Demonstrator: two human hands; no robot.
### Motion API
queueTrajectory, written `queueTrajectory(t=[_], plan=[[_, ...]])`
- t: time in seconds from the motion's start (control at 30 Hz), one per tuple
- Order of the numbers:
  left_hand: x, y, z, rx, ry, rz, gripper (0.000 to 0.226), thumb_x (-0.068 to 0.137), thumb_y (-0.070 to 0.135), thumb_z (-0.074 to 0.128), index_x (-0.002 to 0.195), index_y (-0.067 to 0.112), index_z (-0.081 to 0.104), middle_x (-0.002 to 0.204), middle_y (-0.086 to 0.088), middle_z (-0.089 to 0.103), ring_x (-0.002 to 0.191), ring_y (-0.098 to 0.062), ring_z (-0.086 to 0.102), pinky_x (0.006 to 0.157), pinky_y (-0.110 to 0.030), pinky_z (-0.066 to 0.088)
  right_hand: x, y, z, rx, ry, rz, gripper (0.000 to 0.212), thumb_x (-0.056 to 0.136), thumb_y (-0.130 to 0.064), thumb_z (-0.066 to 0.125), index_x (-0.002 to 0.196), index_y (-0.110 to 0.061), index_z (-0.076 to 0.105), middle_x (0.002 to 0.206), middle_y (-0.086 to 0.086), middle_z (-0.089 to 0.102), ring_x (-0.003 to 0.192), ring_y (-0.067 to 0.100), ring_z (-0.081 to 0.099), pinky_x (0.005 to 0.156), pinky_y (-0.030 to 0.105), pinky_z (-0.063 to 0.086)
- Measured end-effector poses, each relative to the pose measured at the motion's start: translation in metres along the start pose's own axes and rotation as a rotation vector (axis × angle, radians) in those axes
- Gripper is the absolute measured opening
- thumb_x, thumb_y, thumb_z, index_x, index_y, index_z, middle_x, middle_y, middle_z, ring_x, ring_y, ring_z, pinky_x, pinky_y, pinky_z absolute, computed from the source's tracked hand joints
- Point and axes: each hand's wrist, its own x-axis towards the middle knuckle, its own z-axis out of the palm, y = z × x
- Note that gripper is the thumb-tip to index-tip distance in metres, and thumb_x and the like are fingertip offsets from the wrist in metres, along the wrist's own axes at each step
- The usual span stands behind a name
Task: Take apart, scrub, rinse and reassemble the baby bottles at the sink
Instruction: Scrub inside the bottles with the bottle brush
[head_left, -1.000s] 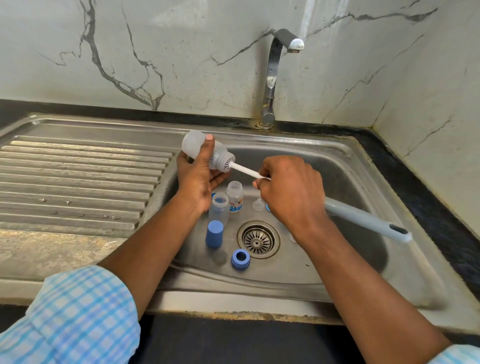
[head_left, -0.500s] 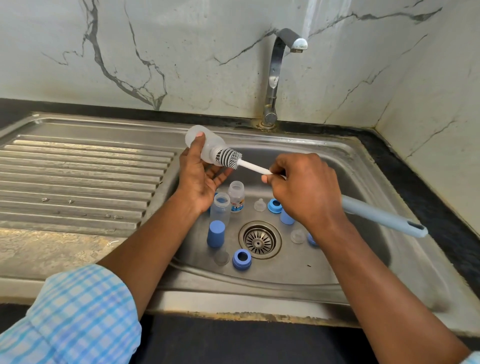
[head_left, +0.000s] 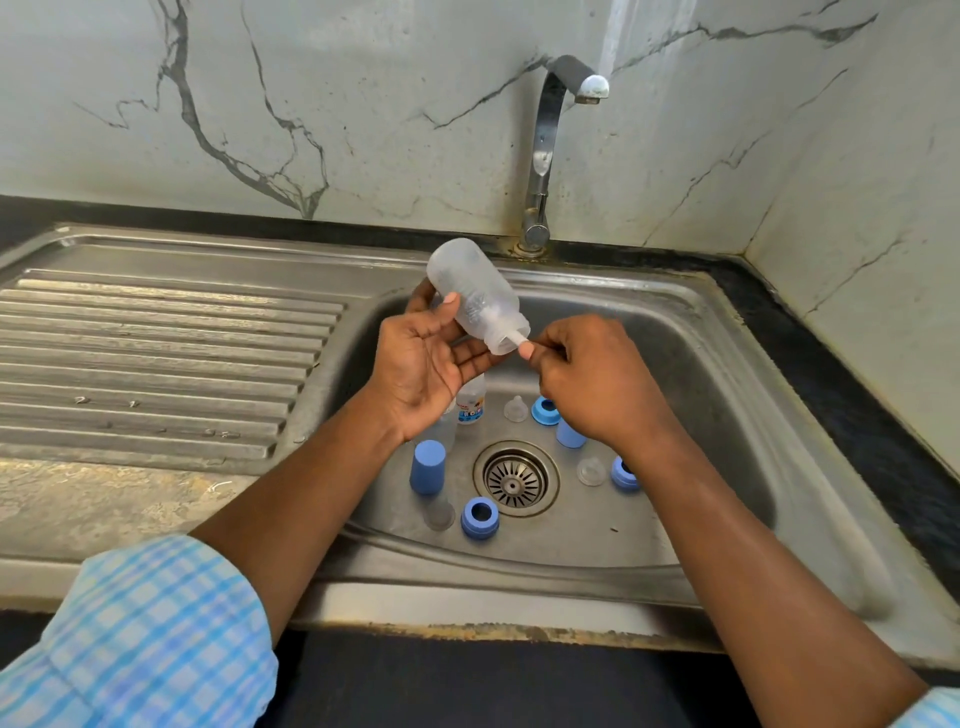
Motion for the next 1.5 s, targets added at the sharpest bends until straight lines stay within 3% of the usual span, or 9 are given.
queueTrajectory(t=[0.17,0.3,0.4,0.5,0.7,0.87,1.0,1.13,1.5], plan=[[-0.002,-0.004,0.002,0.096,-0.039,-0.047,0.063,0.089,0.024,0.066,0.145,0.017,0.039,0.125,-0.018,0.064,0.105,-0.033,0.069,0.084,-0.045,0.059,0.0,0.002,0.0,0.057,-0.107,0.048,0.032,0.101,-0.027,0.052,0.08,-0.009,0.068,0.068,0.01,0.066,0.067,0.03,0.064,0.072,0.05,0.056],[0.008,-0.006,0.001,0.164,0.198,0.002,0.062,0.086,0.019,0.069,0.141,0.014,0.04,0.127,-0.021,0.063,0.094,-0.028,0.073,0.071,-0.036,0.061,0.001,0.006,-0.001,-0.055,-0.12,0.0,0.023,0.099,-0.034,0.058,0.086,-0.022,0.073,0.061,-0.002,0.057,0.056,0.016,0.052,0.058,0.036,0.046],[0.019,0.004,-0.014,0.057,0.458,0.081,0.059,0.088,0.02,0.072,0.138,0.015,0.04,0.122,-0.02,0.064,0.09,-0.029,0.073,0.069,-0.039,0.062,-0.002,0.004,-0.007,-0.2,-0.082,-0.033,0.022,0.097,-0.037,0.06,0.111,-0.027,0.073,0.076,-0.003,0.065,0.065,0.015,0.055,0.062,0.032,0.044],[0.022,0.019,-0.029,-0.056,0.603,0.132,0.065,0.087,0.02,0.075,0.14,0.017,0.038,0.121,-0.019,0.063,0.087,-0.03,0.072,0.065,-0.04,0.062,-0.007,0.003,-0.016,-0.271,-0.012,-0.046,0.02,0.093,-0.034,0.064,0.111,-0.03,0.072,0.087,-0.003,0.068,0.076,0.017,0.059,0.068,0.032,0.046],[0.018,0.005,-0.016,0.09,0.47,0.063,0.052,0.086,0.013,0.074,0.133,0.009,0.05,0.112,-0.013,0.069,0.095,-0.026,0.072,0.071,-0.036,0.061,-0.002,0.009,-0.011,-0.146,0.093,-0.015,0.011,0.093,-0.015,0.058,0.091,-0.022,0.066,0.077,-0.002,0.062,0.069,0.019,0.056,0.063,0.034,0.044],[0.019,0.005,-0.015,0.102,0.458,0.092,0.043,0.089,0.023,0.071,0.128,0.011,0.054,0.112,-0.01,0.071,0.094,-0.022,0.072,0.075,-0.033,0.061,0.0,0.01,-0.007,-0.156,0.064,-0.038,0.029,0.1,-0.046,0.05,0.087,-0.028,0.069,0.058,-0.007,0.048,0.056,0.014,0.046,0.052,0.028,0.03],[0.019,0.001,-0.013,0.119,0.485,0.104,0.044,0.09,0.026,0.07,0.128,0.009,0.056,0.103,-0.009,0.072,0.086,-0.019,0.072,0.073,-0.031,0.061,-0.001,0.007,0.004,-0.257,-0.016,-0.047,0.035,0.101,-0.047,0.049,0.076,-0.026,0.062,0.058,-0.006,0.05,0.053,0.012,0.045,0.051,0.028,0.03],[0.017,-0.007,-0.011,0.098,0.516,0.073,0.047,0.088,0.028,0.074,0.127,0.008,0.058,0.111,-0.014,0.072,0.088,-0.021,0.073,0.068,-0.03,0.06,0.001,0.006,0.008,-0.268,0.055,-0.04,0.035,0.101,-0.048,0.046,0.095,-0.024,0.071,0.07,-0.002,0.06,0.066,0.02,0.058,0.06,0.031,0.041],[0.014,-0.007,-0.009,0.073,0.512,0.081,0.047,0.088,0.025,0.073,0.128,0.006,0.056,0.11,-0.012,0.071,0.086,-0.019,0.073,0.066,-0.029,0.059,0.006,0.01,0.008,-0.264,0.053,-0.019,0.04,0.1,-0.049,0.048,0.068,-0.026,0.056,0.058,-0.004,0.055,0.053,0.015,0.05,0.053,0.028,0.036]])
